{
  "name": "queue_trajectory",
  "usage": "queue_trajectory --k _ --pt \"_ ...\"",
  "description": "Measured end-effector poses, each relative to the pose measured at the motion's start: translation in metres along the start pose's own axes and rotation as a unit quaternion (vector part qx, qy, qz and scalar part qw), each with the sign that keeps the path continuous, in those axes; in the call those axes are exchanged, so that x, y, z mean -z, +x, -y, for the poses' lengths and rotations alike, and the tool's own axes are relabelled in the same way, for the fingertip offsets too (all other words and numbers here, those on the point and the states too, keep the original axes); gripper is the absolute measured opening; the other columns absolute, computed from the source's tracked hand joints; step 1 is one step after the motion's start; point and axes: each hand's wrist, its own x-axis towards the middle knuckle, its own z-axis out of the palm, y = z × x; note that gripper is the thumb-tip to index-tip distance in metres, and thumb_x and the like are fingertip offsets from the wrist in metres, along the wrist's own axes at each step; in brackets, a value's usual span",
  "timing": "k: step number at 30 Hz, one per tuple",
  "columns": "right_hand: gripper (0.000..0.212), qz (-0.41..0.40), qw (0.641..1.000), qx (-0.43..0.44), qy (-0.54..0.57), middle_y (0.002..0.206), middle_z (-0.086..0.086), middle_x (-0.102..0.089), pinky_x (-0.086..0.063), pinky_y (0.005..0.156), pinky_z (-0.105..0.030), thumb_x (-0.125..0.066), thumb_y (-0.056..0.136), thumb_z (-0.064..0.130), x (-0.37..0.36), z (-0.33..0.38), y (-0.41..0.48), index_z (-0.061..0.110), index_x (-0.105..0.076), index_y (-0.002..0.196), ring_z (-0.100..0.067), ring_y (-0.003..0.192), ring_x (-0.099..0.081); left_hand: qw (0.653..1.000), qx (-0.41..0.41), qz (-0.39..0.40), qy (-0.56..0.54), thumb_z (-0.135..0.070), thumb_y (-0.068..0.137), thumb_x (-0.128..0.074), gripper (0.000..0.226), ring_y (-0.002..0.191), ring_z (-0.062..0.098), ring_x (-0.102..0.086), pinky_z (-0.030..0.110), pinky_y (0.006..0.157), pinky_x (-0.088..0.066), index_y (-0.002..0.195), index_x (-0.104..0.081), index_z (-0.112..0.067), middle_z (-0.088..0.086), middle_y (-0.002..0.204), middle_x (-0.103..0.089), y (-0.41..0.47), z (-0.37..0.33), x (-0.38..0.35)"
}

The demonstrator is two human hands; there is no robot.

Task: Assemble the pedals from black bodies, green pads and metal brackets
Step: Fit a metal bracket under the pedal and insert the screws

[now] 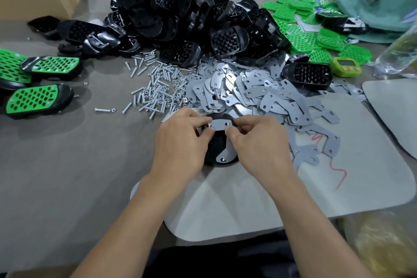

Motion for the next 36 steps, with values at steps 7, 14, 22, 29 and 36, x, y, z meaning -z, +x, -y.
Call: queue_trajectory --k 7,14,22,29,36 --pt "0.045 -0.097 0.994 0.025 -0.037 0.115 0.004 -0.071 -0.056 0.089 -0.031 -0.056 0.088 0.003 0.042 -0.019 0.029 0.031 -0.073 0.120 -0.020 0.096 -0.067 0.998 0.006 -0.011 -0.059 -0.041 0.081 -0.077 0.019 0.082 0.002 -0.061 0.021 0.076 -0.048 0.100 -0.075 -0.044 -0.026 0.089 -0.063 -0.009 0.009 -0.001" --pt "0.044 -0.003 0.979 0.048 -0.197 0.122 -0.007 -0.069 -0.041 0.087 -0.034 -0.058 0.083 0.000 0.069 -0.031 0.059 0.025 -0.070 0.117 -0.031 0.117 -0.055 0.990 0.046 0.009 -0.137 -0.056 0.078 -0.066 0.029 0.079 0.009 -0.069 0.045 0.079 -0.061 0.105 -0.073 -0.054 -0.020 0.085 -0.073 -0.006 0.016 -0.001" --pt "0.029 -0.017 0.993 0.076 -0.091 0.111 0.005 -0.073 -0.047 0.087 -0.023 -0.065 0.093 0.015 0.078 -0.028 0.072 0.028 -0.076 0.116 -0.014 0.093 -0.065 0.982 0.081 0.013 -0.169 -0.057 0.081 -0.064 0.022 0.079 0.002 -0.072 0.042 0.079 -0.062 0.098 -0.077 -0.053 -0.021 0.086 -0.077 0.013 0.024 -0.002" --pt "0.024 -0.003 0.970 0.050 -0.238 0.104 -0.015 -0.074 -0.056 0.090 -0.042 -0.057 0.090 0.009 0.075 -0.007 0.144 0.013 -0.076 0.105 -0.037 0.095 -0.066 0.971 0.122 -0.042 -0.203 -0.053 0.075 -0.063 0.018 0.054 0.006 -0.056 0.046 0.073 -0.061 0.080 -0.079 -0.045 -0.010 0.063 -0.069 0.055 -0.001 -0.011" --pt "0.034 -0.002 0.932 0.047 -0.359 0.077 -0.007 -0.049 -0.041 0.088 -0.043 -0.063 0.091 0.025 0.058 -0.001 0.181 0.013 -0.044 0.066 -0.032 0.085 -0.048 0.986 0.086 -0.057 -0.132 -0.049 0.084 -0.064 0.011 0.072 0.004 -0.066 0.028 0.060 -0.051 0.080 -0.075 -0.051 -0.019 0.067 -0.071 0.055 0.003 -0.023"
